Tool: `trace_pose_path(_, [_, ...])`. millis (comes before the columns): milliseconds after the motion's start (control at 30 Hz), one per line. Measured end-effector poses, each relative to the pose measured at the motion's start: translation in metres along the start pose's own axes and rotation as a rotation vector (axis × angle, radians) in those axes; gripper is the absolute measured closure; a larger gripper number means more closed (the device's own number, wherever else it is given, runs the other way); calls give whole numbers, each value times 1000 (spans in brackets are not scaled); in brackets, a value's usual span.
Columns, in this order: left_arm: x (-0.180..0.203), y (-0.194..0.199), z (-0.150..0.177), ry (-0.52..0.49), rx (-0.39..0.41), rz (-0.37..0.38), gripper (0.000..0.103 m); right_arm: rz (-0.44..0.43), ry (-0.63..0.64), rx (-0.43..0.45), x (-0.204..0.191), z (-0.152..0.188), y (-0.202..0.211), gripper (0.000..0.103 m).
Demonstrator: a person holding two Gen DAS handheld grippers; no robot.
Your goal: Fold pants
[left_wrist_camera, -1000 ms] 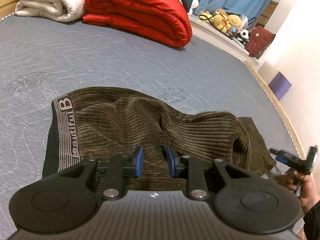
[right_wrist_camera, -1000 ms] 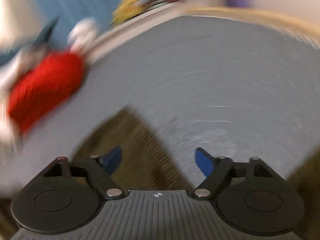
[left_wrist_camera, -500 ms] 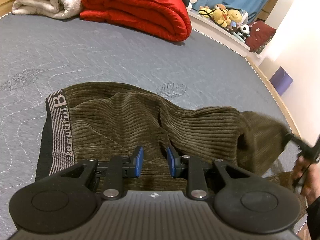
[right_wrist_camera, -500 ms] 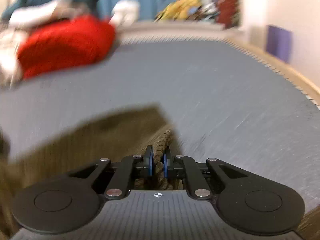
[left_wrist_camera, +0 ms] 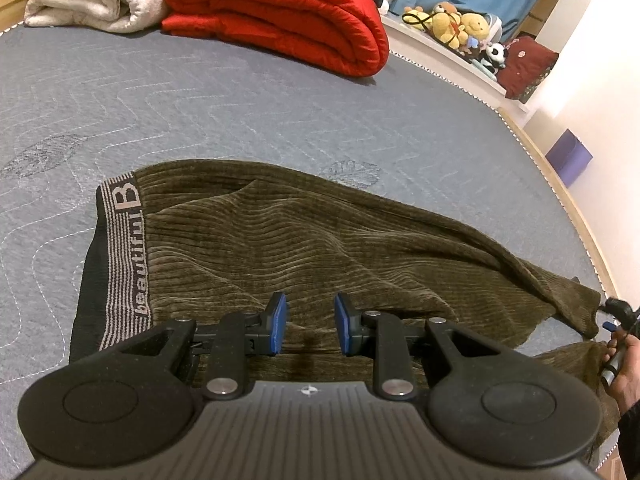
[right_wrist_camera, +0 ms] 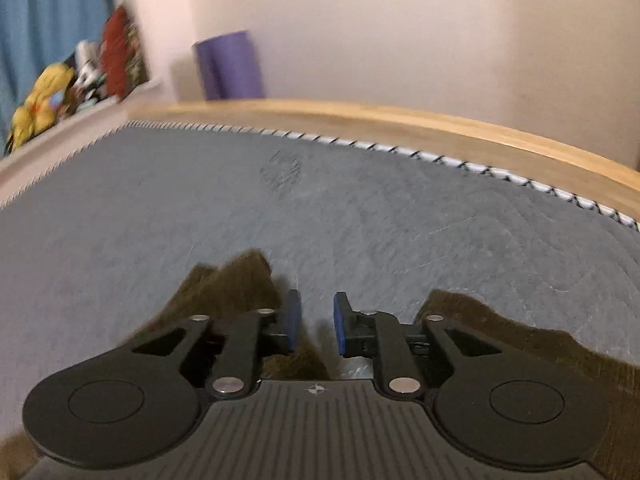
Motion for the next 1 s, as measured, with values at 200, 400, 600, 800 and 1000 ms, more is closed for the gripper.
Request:
trace_pose_path(200, [5,1,1,-7,-1,2,65,-184,-96,-78,-1,1,13,35])
trace_pose_path(400, [5,-1,0,2,-3,8,65,-276,-394,-305,18,27,30,54])
trace_pose_path(600, [8,-2,-1,-2,-8,18,65,-275,-539,-376,23,54,35,71])
trace_pose_path(800, [1,-2,0,4,-10,15,65,-242,-549,-261,27,58,31,97])
trace_pose_path(1000, [-3,0,-4,11,-1,6,65,-375,-334,74,-24,13,76,97])
Point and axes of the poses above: each gripper's, at about its wrist camera, not at the fingertips, and y roughly against the way its jaws point, x to its right, z to its underside, the point moved 1 cm from there along -y, roughly the way its jaws point, and after that the axes turned 1 degree about -y, right-handed, at the moved point
